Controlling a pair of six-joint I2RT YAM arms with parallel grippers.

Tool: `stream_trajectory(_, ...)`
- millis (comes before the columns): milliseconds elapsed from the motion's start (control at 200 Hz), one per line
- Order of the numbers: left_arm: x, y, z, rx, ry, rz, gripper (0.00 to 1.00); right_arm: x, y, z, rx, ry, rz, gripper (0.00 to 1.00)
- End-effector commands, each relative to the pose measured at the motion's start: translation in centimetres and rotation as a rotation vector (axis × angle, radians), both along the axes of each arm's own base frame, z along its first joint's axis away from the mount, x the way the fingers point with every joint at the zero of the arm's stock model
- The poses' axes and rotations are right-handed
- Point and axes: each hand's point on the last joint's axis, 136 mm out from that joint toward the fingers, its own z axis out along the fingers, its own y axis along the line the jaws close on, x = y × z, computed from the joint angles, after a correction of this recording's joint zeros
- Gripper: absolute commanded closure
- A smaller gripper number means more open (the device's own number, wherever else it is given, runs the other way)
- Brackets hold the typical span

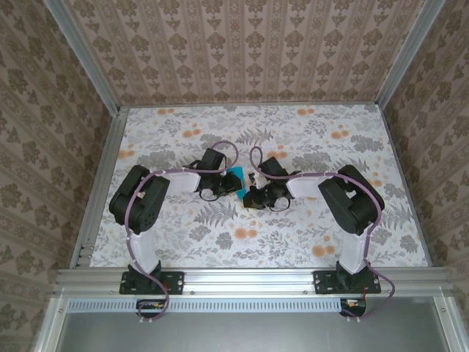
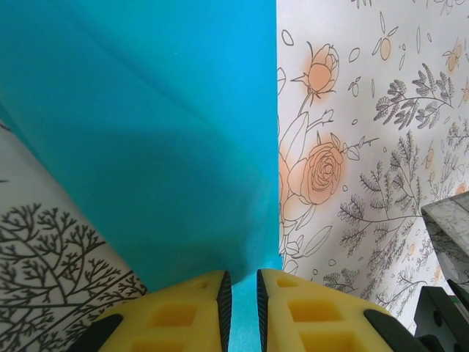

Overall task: Fold a paper plane with a square sheet of paper (pick it up from the middle)
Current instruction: Fold the wing for the fifth time at the center of the table.

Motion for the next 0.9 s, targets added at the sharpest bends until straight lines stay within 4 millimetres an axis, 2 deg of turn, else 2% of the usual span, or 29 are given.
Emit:
stream_trajectory(0,-0.8,1.7,-2.9,0.109,0.057,0.008,0.80,-2.8,-2.2,-2.5,-0.096,0.118,-0.005,0.92)
stream_trajectory(230,-0.7,1.9,-3.1,0.121,0.064,0.012,0.80,-4.5,-3.4,-2.5,-0.123,0.135,0.010,0.92)
stream_trajectory(375,-0.6,1.7,-2.8,0.114,0.059,0.007,0.80,-5.1,-3.9,-1.6,-0.110,0.107,0.020,0.91)
stream_trajectory(470,-0.7,1.6,-2.7,0.109,0.055,0.002,0.80,-4.1,-3.2,0.2,-0.053,0.042,0.014,0.90)
stream_trajectory(555,-0.6,1.6,-2.6,0.106,0.050,0.001,0.80,-2.4,-2.4,2.2,-0.001,-0.043,-0.005,0.89)
stream_trajectory(625,-0.6,1.5,-2.6,0.104,0.050,0.003,0.80,-1.1,-2.0,3.1,0.004,-0.086,-0.022,0.87)
stream_trajectory(715,-0.6,1.5,-2.7,0.101,0.053,0.003,0.80,0.2,-1.1,3.2,0.004,-0.095,-0.023,0.88)
stream_trajectory(895,-0.6,1.4,-2.6,0.094,0.052,0.003,0.80,1.7,0.2,1.7,-0.017,-0.073,-0.019,0.89)
